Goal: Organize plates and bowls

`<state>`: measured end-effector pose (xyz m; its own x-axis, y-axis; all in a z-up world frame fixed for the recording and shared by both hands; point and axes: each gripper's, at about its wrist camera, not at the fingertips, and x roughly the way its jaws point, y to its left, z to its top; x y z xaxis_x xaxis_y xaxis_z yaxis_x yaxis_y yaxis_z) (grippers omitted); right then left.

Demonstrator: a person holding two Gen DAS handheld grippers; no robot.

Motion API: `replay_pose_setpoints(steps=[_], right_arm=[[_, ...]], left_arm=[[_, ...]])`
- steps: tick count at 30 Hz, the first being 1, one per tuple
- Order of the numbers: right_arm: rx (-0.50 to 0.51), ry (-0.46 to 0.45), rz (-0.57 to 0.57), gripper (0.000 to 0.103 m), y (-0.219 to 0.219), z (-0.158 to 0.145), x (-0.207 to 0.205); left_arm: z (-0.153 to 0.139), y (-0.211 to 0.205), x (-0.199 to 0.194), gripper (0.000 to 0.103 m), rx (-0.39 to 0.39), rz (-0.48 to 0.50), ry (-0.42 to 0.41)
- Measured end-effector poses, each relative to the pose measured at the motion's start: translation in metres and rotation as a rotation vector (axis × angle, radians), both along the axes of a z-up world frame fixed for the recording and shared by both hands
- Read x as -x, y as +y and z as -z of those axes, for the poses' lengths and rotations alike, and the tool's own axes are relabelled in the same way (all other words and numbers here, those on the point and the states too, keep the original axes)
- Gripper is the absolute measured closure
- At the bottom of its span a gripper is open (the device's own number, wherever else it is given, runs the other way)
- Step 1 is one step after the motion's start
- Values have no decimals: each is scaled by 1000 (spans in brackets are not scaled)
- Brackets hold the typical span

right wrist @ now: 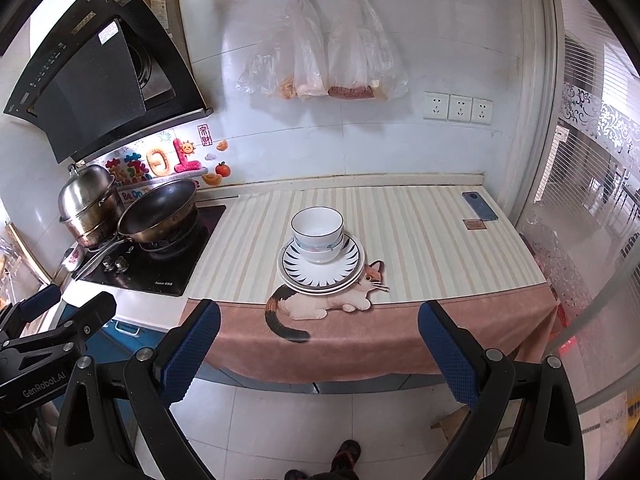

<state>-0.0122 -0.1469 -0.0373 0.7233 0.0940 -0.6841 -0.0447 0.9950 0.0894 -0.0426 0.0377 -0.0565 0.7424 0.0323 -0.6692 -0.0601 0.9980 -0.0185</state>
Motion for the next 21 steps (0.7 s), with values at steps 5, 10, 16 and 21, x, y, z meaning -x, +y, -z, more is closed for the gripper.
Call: replay_pose_setpoints(steps=[5, 10, 16, 21], right_arm=[[7, -1, 4, 2, 0, 1, 4], [7, 10, 11, 2, -2, 5, 4], [4, 18, 12, 2, -5, 8, 4], [7, 17, 11, 2, -6, 8, 2]], left_arm=[[0, 1, 3, 0, 7, -2, -8], [-2, 4, 3, 0, 7, -2, -18], [-3, 4, 5, 0, 5, -9, -22], [-3, 3, 5, 0, 0, -5, -20]])
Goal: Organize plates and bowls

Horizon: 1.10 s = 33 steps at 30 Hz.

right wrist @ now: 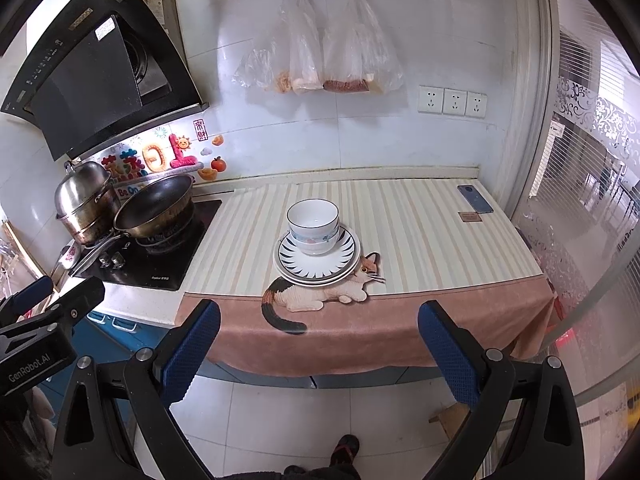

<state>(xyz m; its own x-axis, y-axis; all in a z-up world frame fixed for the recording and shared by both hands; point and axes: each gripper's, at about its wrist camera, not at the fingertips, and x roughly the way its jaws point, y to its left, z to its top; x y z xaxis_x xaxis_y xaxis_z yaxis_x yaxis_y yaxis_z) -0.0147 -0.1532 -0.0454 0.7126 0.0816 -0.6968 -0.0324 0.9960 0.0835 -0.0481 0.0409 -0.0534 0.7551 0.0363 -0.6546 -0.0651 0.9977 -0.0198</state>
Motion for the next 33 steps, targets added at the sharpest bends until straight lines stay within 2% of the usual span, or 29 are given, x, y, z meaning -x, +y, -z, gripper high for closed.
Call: replay_pose_setpoints(steps=[33], right_arm=[[9, -34, 15, 2, -7, -7, 10]], left_arm=[[-3, -2, 1, 0, -6, 26, -18]])
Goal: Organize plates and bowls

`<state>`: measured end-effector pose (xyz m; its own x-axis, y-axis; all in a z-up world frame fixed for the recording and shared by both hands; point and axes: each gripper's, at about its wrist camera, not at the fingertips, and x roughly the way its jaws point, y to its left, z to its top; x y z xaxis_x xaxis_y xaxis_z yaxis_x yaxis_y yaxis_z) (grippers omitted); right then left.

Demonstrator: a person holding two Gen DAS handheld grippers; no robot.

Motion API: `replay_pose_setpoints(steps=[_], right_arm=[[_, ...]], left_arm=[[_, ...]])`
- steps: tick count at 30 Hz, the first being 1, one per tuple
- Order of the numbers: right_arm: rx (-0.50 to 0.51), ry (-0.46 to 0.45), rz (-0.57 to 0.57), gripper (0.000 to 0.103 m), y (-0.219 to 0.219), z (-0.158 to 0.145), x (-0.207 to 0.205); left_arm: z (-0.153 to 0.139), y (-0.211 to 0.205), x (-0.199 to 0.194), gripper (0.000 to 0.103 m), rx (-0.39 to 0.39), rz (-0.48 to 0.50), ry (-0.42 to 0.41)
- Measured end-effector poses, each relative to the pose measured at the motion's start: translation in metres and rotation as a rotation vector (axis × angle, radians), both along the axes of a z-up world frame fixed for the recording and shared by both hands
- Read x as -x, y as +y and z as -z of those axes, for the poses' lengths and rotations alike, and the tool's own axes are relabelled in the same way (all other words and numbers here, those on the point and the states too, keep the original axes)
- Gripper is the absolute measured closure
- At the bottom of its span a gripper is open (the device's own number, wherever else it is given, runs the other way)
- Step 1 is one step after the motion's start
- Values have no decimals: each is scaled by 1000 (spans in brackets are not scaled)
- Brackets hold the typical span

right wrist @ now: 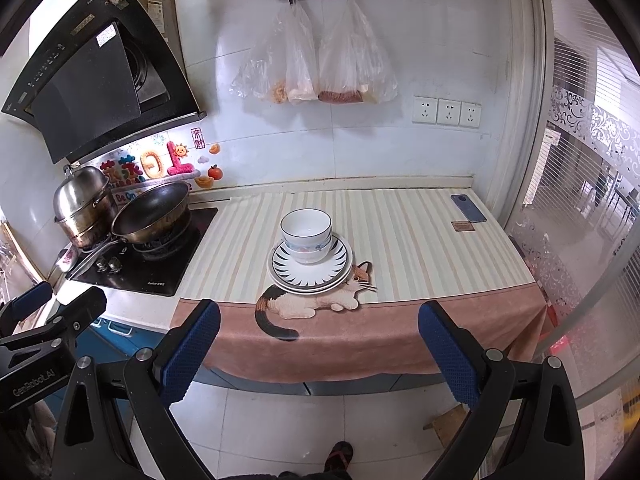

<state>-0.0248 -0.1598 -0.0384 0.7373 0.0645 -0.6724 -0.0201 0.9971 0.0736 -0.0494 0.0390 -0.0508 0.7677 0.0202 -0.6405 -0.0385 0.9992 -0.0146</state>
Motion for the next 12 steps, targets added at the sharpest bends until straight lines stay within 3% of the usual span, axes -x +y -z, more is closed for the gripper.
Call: replay_pose_setpoints(steps=[12], right_arm=[[1, 1, 1, 2, -3, -1, 1]], left_arm=[[-2, -2, 0, 0, 7, 7, 6]])
